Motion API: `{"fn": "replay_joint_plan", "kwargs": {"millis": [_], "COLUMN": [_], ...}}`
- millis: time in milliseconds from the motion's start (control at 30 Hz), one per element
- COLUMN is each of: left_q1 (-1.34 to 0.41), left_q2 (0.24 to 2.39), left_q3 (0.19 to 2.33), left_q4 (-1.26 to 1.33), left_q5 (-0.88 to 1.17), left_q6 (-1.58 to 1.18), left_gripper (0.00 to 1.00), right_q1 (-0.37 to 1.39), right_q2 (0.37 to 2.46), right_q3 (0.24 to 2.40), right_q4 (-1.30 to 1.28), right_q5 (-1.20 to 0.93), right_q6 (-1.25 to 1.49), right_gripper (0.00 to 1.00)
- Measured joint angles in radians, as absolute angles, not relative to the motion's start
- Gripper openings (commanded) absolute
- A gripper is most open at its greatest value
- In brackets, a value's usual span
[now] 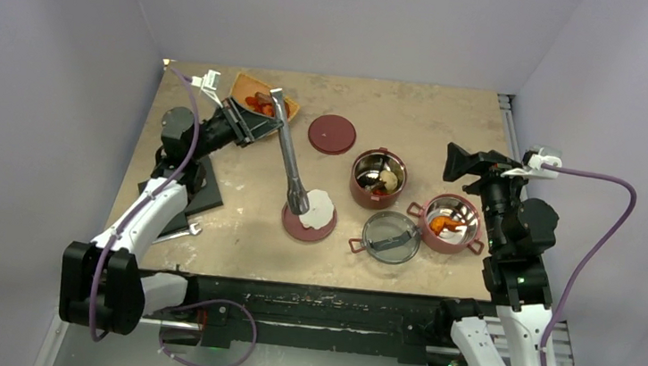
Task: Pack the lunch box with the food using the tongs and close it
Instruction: Place the fake food in the packing box.
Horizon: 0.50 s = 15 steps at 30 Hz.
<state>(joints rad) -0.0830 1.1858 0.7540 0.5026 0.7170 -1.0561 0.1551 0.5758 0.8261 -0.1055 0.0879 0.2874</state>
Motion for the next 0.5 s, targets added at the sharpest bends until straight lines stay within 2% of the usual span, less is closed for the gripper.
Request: {"fn": "replay_joint_plan", "kwargs": {"millis": [500], "left_q1": [-0.163], "left_q2": [1.244], "left_q3": [0.795], "left_q4": [0.517], "left_q5": [0.574], "left_q6": [-1.136], "left_gripper": [0.00], "right_q1": [0.155], "right_q2": [0.573], "right_q3": [0.826], "right_q4": [-0.106], "right_q5": [0.092], "right_q6": [0.287], "right_gripper": [0.99]}}
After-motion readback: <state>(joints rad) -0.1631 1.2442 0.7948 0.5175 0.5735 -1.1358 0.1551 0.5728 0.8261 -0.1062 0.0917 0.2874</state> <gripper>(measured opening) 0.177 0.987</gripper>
